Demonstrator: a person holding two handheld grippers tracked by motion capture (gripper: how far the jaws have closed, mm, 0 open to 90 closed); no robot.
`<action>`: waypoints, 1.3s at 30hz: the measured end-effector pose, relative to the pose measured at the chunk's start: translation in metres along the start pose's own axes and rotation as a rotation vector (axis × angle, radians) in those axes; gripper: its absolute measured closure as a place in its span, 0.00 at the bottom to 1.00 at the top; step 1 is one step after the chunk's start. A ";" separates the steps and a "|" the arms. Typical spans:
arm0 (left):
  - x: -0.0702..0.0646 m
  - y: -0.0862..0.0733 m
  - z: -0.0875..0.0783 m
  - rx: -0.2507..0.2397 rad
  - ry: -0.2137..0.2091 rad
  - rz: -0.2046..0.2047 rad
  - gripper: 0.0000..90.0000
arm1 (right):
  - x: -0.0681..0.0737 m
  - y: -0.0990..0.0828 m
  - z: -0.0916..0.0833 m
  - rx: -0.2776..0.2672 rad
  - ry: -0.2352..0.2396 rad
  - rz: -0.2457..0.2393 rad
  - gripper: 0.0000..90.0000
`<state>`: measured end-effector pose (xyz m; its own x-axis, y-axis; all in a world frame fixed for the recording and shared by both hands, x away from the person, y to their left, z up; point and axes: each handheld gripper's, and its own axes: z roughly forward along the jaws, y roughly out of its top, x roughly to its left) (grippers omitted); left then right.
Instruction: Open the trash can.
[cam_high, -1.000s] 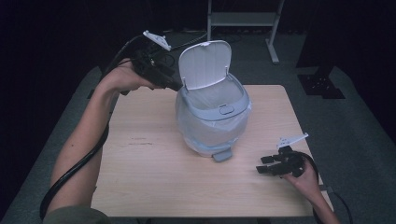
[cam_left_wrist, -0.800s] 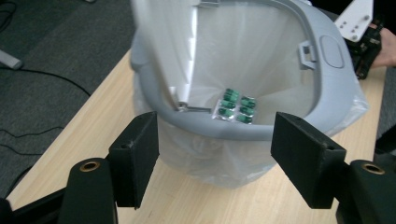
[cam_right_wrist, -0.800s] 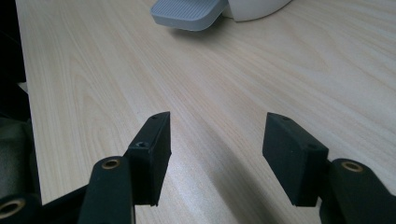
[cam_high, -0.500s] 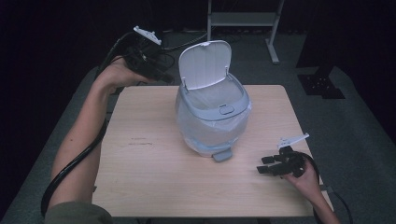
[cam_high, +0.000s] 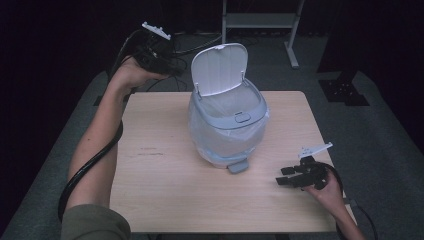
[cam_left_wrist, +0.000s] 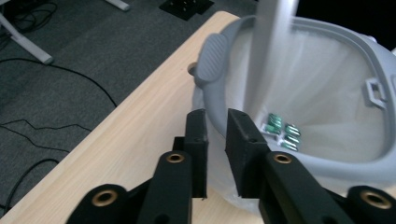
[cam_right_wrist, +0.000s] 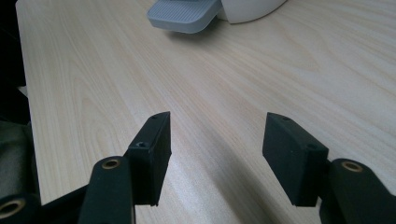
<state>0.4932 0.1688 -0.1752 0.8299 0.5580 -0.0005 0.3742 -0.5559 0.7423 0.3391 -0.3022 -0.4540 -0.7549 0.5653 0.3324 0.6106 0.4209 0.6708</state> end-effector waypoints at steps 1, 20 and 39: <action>0.001 0.001 0.001 -0.006 -0.003 -0.005 0.91 | 0.000 0.000 0.000 -0.001 0.000 0.001 0.45; -0.001 0.020 0.027 -0.026 -0.079 0.006 0.96 | -0.001 0.000 -0.002 -0.004 -0.004 0.006 0.45; -0.032 0.028 0.035 0.005 -0.155 0.106 0.96 | 0.000 0.001 -0.003 -0.006 -0.007 -0.001 0.45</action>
<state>0.4917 0.1145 -0.1781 0.9186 0.3944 -0.0259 0.2828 -0.6099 0.7403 0.3391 -0.3043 -0.4518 -0.7538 0.5699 0.3271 0.6085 0.4175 0.6748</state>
